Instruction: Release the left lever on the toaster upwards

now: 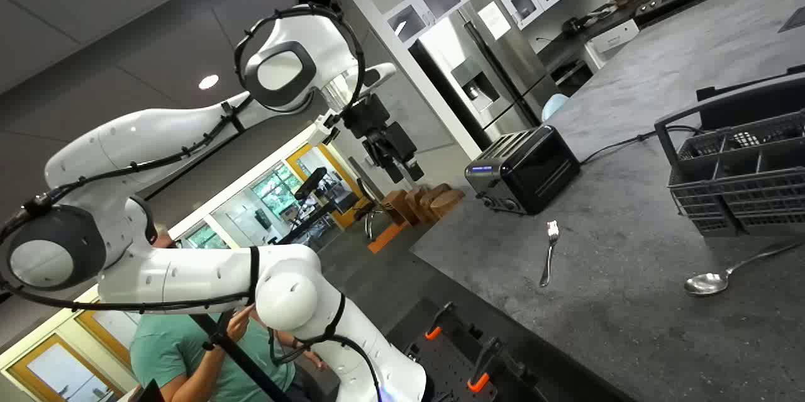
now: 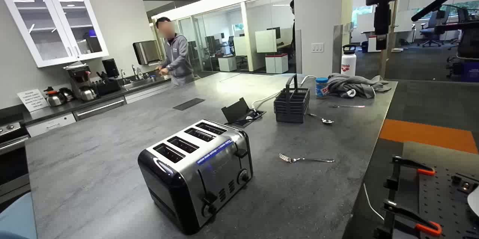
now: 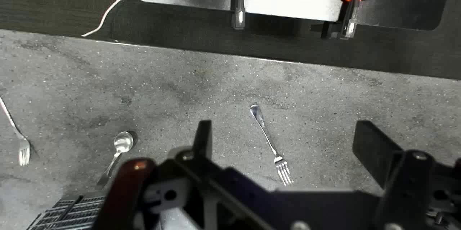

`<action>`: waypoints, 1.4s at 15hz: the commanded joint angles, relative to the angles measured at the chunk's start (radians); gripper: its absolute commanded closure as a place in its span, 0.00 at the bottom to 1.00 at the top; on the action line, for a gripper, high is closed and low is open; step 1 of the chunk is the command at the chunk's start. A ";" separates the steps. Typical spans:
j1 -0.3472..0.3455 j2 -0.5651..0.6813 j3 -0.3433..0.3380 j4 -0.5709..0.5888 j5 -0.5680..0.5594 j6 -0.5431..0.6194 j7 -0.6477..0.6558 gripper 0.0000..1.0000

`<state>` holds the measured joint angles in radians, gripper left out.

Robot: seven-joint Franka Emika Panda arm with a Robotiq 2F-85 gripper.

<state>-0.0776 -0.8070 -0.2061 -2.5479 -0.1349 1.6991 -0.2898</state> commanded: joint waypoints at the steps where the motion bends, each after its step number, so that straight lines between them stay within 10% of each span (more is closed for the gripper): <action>1: 0.001 0.001 0.000 0.002 0.000 -0.002 0.001 0.00; 12: 0.022 0.001 0.025 -0.004 0.051 0.015 0.041 0.00; 21: 0.238 0.149 0.346 -0.105 0.362 0.497 0.281 0.00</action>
<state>0.1155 -0.7655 0.0543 -2.6319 0.1812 2.0100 -0.0876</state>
